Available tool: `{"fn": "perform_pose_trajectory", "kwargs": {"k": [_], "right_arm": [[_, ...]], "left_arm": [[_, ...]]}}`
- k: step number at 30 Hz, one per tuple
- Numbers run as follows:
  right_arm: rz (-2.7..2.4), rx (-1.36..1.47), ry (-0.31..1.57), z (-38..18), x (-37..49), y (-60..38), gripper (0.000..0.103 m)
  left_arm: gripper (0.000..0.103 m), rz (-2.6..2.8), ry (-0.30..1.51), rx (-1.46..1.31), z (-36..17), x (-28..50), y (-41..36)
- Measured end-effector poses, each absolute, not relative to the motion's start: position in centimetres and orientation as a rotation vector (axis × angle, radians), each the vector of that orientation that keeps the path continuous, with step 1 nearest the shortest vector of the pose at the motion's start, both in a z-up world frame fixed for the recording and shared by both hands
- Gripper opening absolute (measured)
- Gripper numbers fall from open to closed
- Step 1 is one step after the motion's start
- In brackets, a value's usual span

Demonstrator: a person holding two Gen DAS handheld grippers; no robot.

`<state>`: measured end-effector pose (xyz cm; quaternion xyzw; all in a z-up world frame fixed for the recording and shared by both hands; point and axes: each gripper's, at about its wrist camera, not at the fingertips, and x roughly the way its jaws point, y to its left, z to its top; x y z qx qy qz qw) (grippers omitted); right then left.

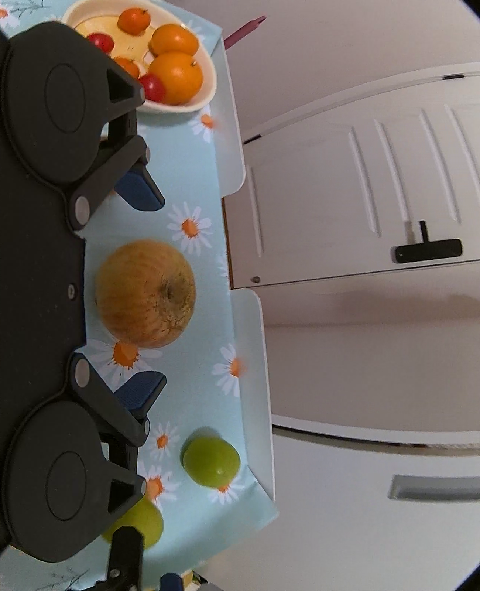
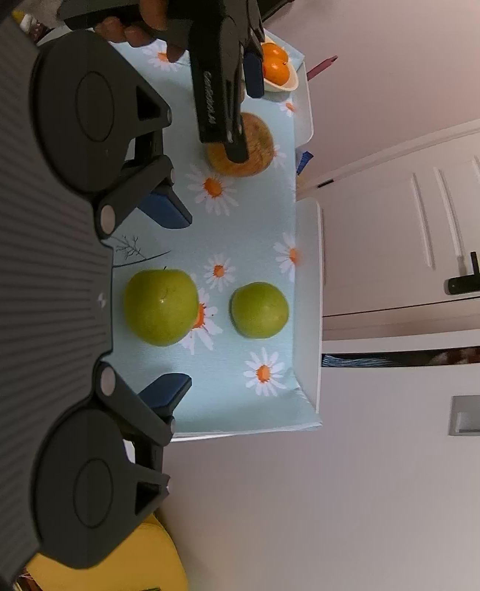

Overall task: Organize fruits
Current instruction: 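Grasp the brown apple with the left gripper while the right gripper grasps a green apple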

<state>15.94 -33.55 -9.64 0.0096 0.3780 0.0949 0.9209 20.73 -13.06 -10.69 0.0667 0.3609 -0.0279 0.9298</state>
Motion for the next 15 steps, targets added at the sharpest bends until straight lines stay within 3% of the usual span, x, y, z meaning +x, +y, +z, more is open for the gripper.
{"fn": "perform_pose_trajectory", "kwargs": {"k": [5,7,11,15], "right_arm": [[0.208,0.033,0.802,-11.5,16.7,-33.9,0.098],[0.213,0.037,0.807,-11.9,16.9,-34.0,0.098],[0.220,0.039,0.804,-12.3,17.1,-34.1,0.098],[0.227,0.038,0.813,-12.5,17.4,-34.1,0.086]], "left_arm": [[0.091,-0.036,0.755,0.139,-12.1,21.7,-13.4],[0.084,-0.033,0.765,0.143,-12.5,22.0,-13.6],[0.080,-0.017,0.768,0.150,-12.8,22.1,-13.7],[0.080,-0.015,0.767,0.150,-12.8,22.0,-13.8]]}}
